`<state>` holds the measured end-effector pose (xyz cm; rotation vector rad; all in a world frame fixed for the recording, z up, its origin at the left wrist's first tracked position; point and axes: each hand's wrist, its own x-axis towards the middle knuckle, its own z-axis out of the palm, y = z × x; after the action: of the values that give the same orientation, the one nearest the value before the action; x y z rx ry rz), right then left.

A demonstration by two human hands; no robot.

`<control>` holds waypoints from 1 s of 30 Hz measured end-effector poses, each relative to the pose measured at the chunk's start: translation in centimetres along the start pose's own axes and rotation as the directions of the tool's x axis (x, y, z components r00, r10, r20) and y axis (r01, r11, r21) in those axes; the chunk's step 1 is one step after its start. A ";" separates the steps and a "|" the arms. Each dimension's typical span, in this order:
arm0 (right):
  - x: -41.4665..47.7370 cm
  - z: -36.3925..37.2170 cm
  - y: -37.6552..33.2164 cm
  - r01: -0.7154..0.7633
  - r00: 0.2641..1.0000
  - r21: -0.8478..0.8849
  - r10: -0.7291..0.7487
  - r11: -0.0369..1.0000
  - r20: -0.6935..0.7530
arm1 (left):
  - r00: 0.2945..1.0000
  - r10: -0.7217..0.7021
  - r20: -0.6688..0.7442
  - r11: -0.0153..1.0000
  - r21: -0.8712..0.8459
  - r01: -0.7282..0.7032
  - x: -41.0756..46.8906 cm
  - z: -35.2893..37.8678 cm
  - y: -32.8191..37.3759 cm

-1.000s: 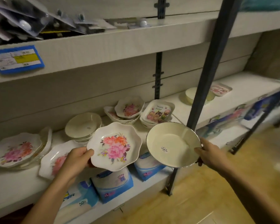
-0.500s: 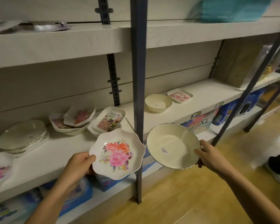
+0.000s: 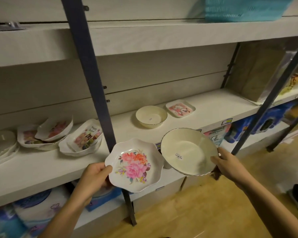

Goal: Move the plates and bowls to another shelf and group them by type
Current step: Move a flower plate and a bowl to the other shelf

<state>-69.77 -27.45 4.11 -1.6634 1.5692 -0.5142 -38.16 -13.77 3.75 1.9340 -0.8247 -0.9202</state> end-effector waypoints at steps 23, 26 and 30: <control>27.5 -5.1 -3.0 0.285 0.898 -0.046 -0.251 0.957 0.361 | 0.885 -0.270 -0.380 0.963 -0.106 0.248 6.7 11.7 6.8; 30.1 -3.0 -4.6 0.338 0.855 0.007 -0.310 0.941 0.415 | 0.839 -0.322 -0.439 0.946 -0.173 0.273 6.5 12.7 7.3; 32.8 1.0 -6.6 0.356 0.847 0.018 -0.331 0.934 0.417 | 0.798 -0.318 -0.512 0.948 -0.198 0.250 6.1 13.1 8.3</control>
<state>-59.60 -59.20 1.43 -1.9625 0.9890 -0.2644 -47.58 -27.49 4.08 2.0901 -0.1412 -0.5192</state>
